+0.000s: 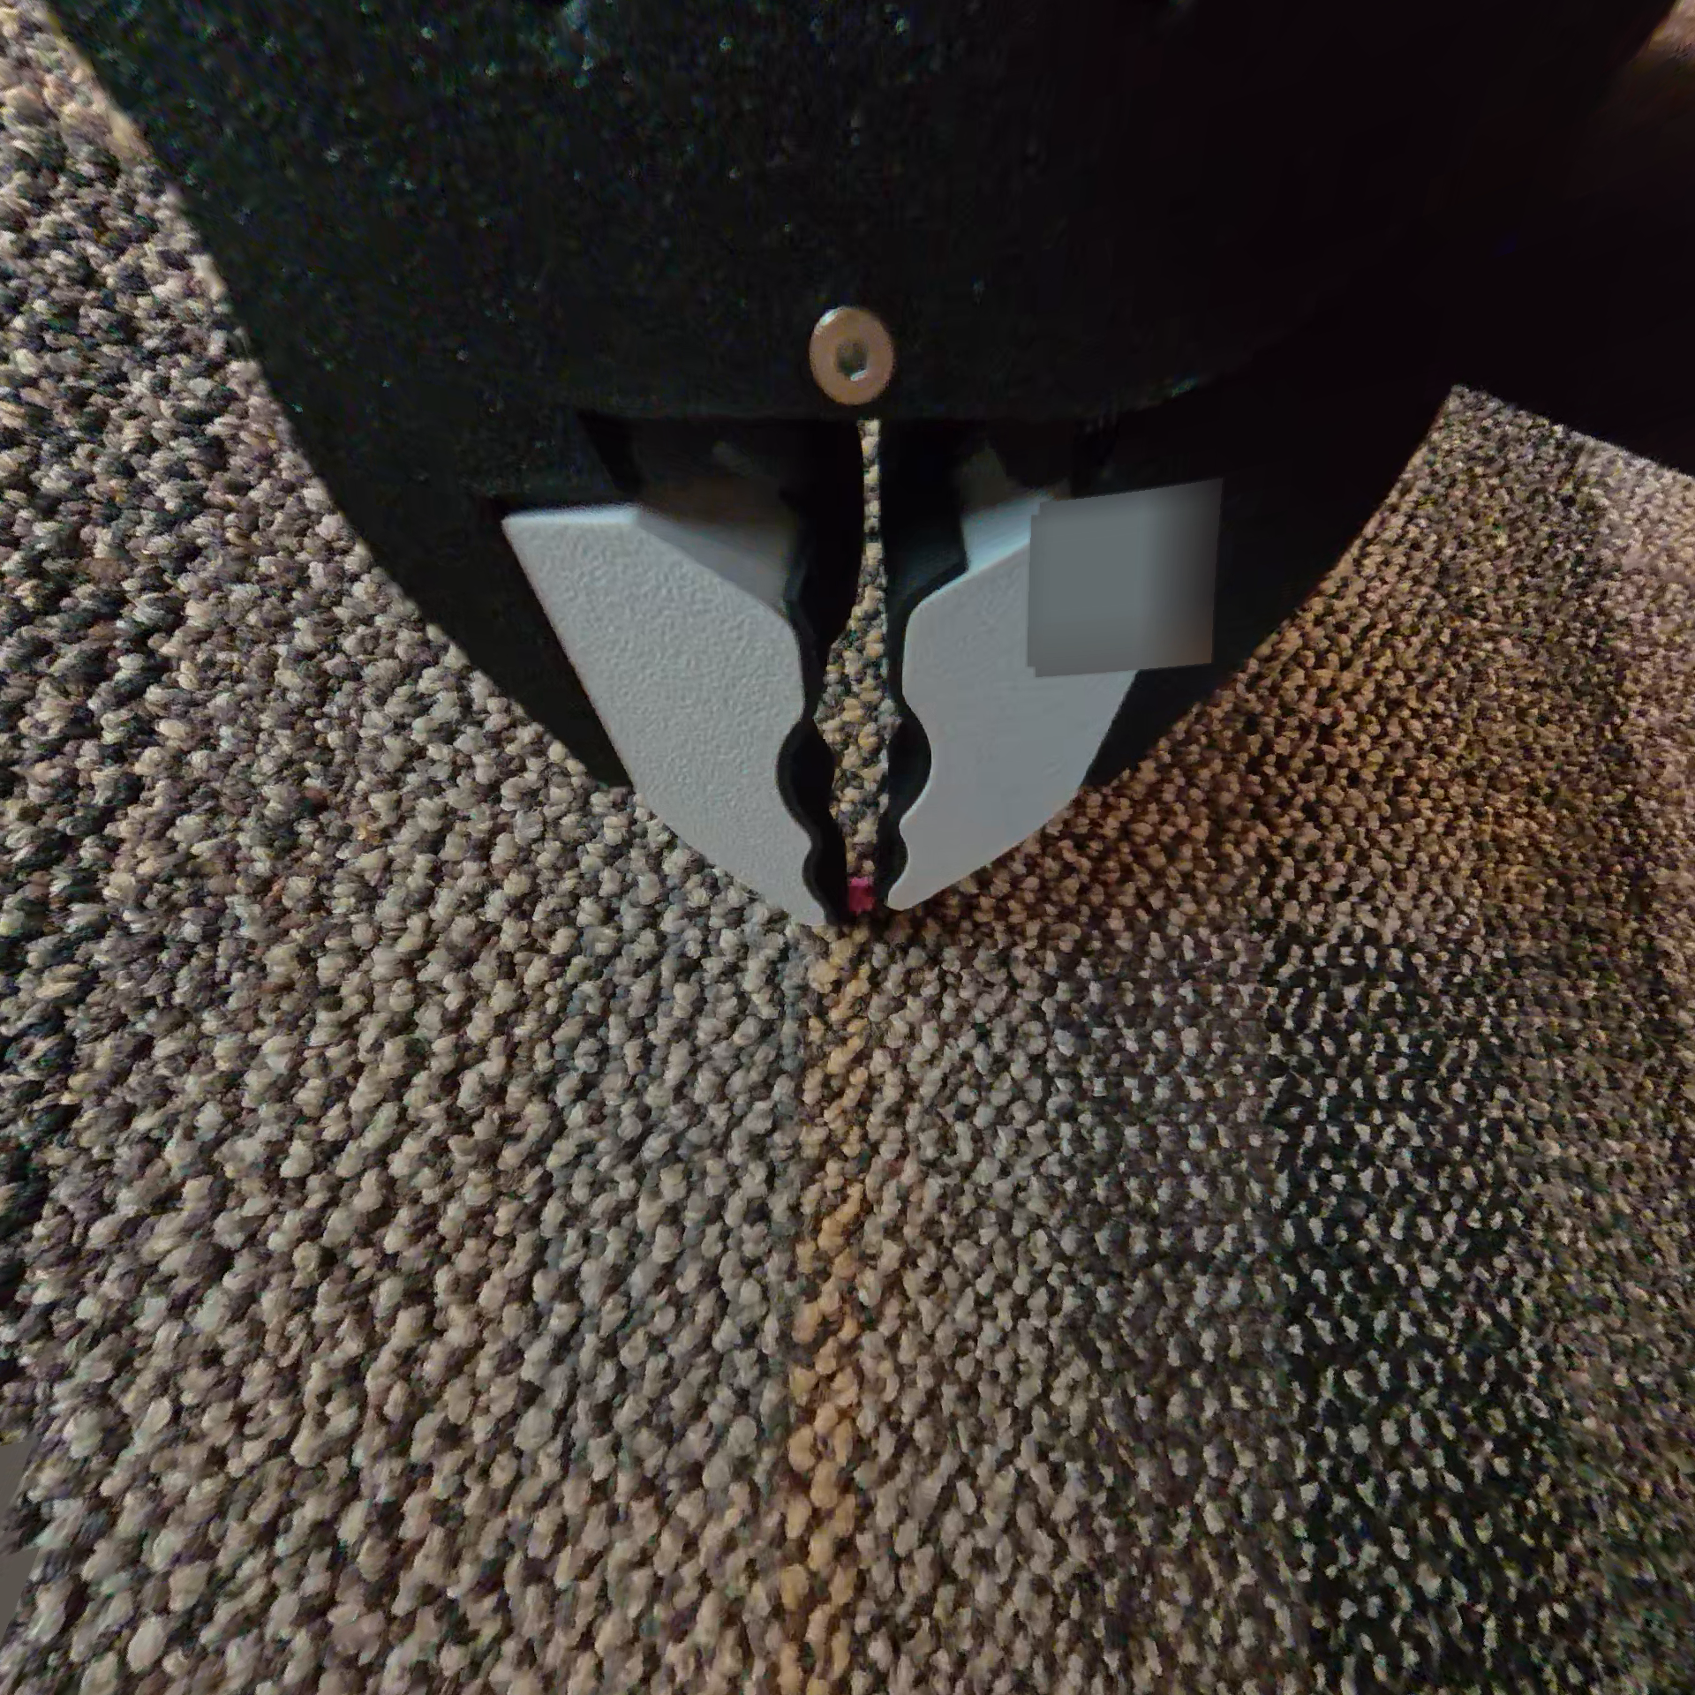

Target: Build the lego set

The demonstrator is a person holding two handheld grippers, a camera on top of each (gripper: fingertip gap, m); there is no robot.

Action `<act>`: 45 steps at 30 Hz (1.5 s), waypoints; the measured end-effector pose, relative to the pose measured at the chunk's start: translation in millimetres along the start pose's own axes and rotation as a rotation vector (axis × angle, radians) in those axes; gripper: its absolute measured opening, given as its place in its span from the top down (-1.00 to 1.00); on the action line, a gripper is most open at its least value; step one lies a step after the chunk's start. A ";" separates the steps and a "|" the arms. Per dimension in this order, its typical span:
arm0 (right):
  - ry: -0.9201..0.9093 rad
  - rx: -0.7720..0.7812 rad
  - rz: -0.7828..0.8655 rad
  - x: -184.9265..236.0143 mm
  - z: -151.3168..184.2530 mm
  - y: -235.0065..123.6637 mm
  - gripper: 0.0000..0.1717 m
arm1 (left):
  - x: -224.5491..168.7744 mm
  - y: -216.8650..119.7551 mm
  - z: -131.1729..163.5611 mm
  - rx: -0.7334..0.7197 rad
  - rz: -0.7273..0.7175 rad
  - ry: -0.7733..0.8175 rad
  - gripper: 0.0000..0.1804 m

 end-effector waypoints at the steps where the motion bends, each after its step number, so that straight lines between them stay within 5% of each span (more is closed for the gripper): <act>1: 0.015 -0.003 -0.003 -0.4 0.6 -0.1 0.95 | -0.3 0.1 0.2 0.001 0.003 0.001 0.22; 7: 0.137 -0.051 -0.025 -11.5 -1.7 -14.4 0.96 | -1.1 0.0 0.1 -0.011 0.032 0.016 0.23; 11: 0.169 -0.253 0.070 -38.1 -34.7 -81.4 0.96 | -5.0 0.8 -0.6 -0.014 0.091 0.053 0.23; 15: 0.043 -0.505 0.181 -63.8 -110.2 -212.5 0.96 | -24.0 -2.4 -2.8 -0.007 0.224 0.118 0.23; 20: -0.306 -0.795 0.332 -59.0 -244.5 -435.4 0.96 | -54.1 -5.7 -11.6 -0.024 0.422 0.144 0.25; 24: -0.660 -0.938 0.342 5.3 -353.3 -595.7 0.96 | -79.4 -5.3 -15.9 0.018 0.639 0.196 0.22; 27: -0.838 -0.932 0.213 81.6 -425.7 -658.9 0.96 | -88.1 -10.8 2.0 0.063 0.819 0.203 0.22; 31: -0.935 -0.823 -0.014 197.1 -503.4 -670.1 0.95 | -79.5 -12.5 40.2 0.051 0.944 0.231 0.24; 35: -0.922 -0.715 -0.307 284.6 -552.7 -623.3 0.95 | -83.7 -21.0 77.0 0.108 1.105 0.276 0.25; 41: -0.940 -0.304 -0.346 293.4 -578.0 -520.9 0.95 | -88.3 -28.6 117.7 0.124 1.163 0.335 0.30; 45: -0.969 -0.166 -0.321 270.8 -581.7 -493.3 0.95 | -93.3 -30.2 136.8 0.189 1.183 0.378 0.35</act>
Point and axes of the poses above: each gripper's, where its closed fingertips meet, y out along the fingers, z out of its underside, x = y × z across the jaws, the point moved 6 cm from there along -y, back along the fingers, and after that the axes turned 12 degrees about -y, right-handed, at the moved point
